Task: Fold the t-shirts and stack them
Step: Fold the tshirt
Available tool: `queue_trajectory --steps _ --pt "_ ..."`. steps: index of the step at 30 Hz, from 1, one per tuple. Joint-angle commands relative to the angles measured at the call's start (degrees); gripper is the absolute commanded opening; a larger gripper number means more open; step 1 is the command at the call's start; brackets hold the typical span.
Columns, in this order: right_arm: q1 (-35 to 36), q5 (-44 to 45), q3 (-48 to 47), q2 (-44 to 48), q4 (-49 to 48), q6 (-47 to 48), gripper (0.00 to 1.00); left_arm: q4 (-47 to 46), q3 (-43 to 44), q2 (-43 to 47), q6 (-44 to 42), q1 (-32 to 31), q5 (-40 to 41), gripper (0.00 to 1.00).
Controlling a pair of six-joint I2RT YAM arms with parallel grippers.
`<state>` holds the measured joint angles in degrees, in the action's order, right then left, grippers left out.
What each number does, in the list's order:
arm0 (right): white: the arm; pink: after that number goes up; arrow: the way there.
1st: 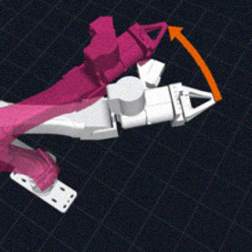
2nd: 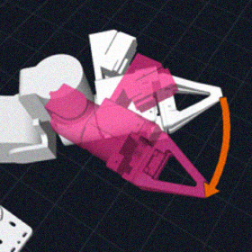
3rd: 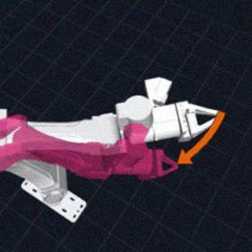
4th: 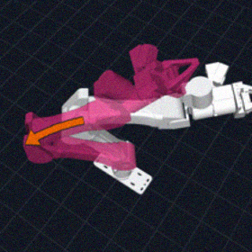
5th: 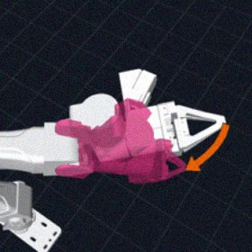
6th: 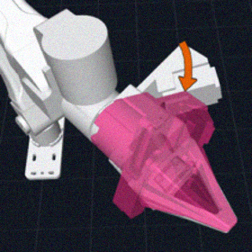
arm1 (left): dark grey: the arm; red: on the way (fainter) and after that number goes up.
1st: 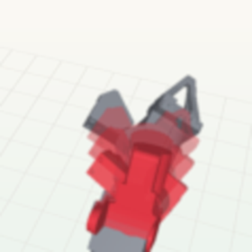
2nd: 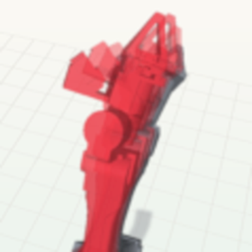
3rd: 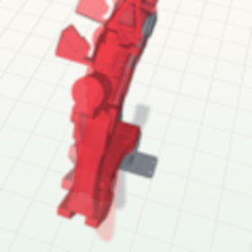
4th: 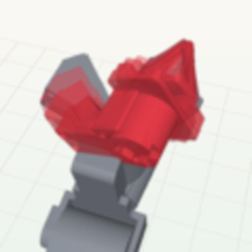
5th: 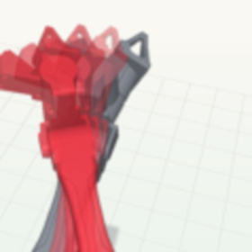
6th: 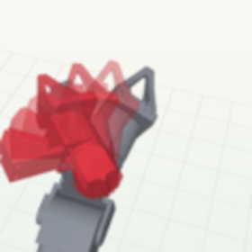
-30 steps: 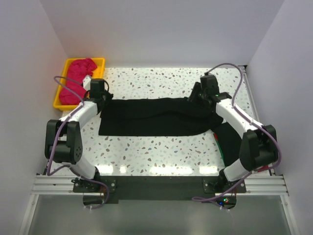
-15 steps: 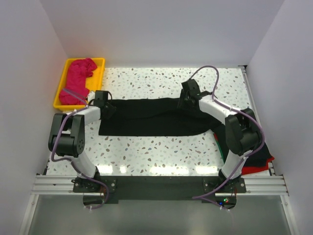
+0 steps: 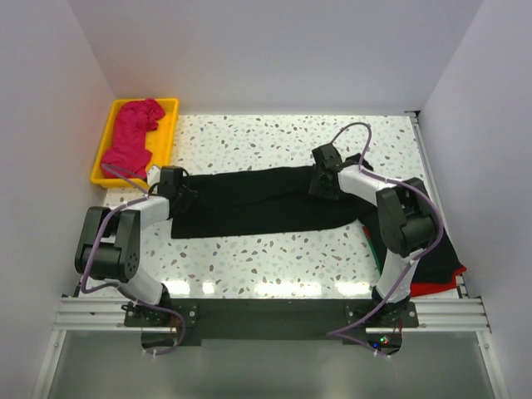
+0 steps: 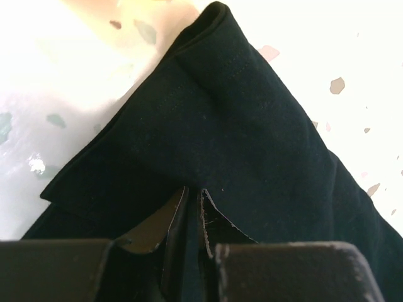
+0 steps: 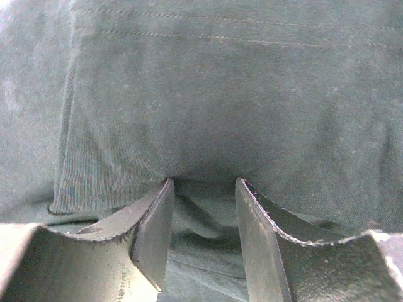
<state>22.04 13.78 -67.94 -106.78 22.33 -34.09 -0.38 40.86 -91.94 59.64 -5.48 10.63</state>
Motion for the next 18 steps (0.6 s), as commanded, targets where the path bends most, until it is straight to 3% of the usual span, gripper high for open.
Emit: queue_trajectory --steps 1,9,18 --pt "-1.21 0.20 -3.15 -2.73 0.44 0.33 0.47 8.12 -4.21 -0.26 -0.57 -0.50 0.35 0.17" --pt "-1.21 -4.37 -8.34 -6.59 -0.36 0.95 0.46 9.43 -4.30 2.03 -1.80 -0.50 0.97 0.17" --pt "-1.56 -7.62 -27.13 -18.28 5.01 5.95 0.46 11.19 -5.52 5.54 -1.80 -0.50 -0.96 0.17"
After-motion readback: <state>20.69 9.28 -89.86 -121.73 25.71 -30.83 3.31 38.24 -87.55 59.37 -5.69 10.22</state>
